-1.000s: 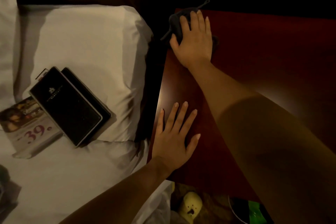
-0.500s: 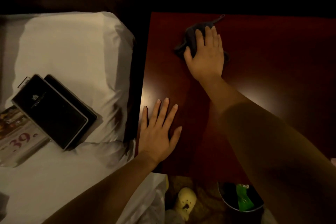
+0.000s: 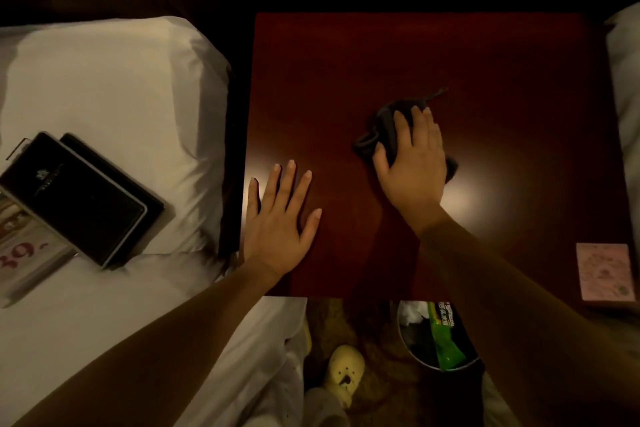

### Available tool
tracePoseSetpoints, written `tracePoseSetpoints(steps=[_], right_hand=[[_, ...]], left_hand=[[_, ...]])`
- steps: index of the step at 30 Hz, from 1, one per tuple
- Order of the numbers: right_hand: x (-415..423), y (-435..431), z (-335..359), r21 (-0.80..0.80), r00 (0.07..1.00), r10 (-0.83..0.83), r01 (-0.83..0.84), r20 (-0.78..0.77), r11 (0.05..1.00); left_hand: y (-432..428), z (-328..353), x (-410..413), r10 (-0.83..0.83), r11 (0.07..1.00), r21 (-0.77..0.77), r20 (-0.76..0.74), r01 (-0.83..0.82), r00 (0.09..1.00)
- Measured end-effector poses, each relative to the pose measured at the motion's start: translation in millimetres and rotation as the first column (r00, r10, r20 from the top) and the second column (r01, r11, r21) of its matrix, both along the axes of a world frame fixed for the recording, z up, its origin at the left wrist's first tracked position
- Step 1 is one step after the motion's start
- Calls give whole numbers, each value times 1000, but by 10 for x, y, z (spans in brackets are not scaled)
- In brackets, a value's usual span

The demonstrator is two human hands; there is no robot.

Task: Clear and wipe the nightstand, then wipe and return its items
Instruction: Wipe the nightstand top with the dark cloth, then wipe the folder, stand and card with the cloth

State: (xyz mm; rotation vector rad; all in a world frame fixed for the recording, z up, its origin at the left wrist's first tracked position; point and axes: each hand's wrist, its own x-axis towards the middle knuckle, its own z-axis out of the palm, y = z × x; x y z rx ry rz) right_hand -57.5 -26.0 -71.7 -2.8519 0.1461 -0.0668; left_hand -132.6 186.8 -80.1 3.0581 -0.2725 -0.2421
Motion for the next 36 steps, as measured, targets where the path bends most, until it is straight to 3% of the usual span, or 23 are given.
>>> tracePoseSetpoints(steps=[13, 19, 25, 30, 33, 36], right_hand=[[-825, 649, -7, -46, 985, -160, 157, -63, 986], [-951, 1013, 39, -36, 989, -98, 94, -114, 995], [-1133, 1663, 147, 5, 982, 84, -85, -172, 996], [-1284, 2186, 319, 188, 916, 355, -322, -185, 928], [-1296, 2477, 463, 358, 818, 450, -324, -359, 876], [-1229, 2778, 630, 562, 786, 413, -102, -460, 821]], left_hand=[[54, -90, -8, -14, 999, -46, 54, 17, 998], [114, -9, 22, 50, 949, -312, -1, -48, 999], [450, 269, -145, 225, 757, -614, -74, -222, 972], [1014, 518, -602, 448, 605, -665, -171, -438, 878], [1431, 669, -779, 672, 424, -690, -194, -587, 715], [1872, 787, -834, 820, 172, -681, -302, -712, 486]])
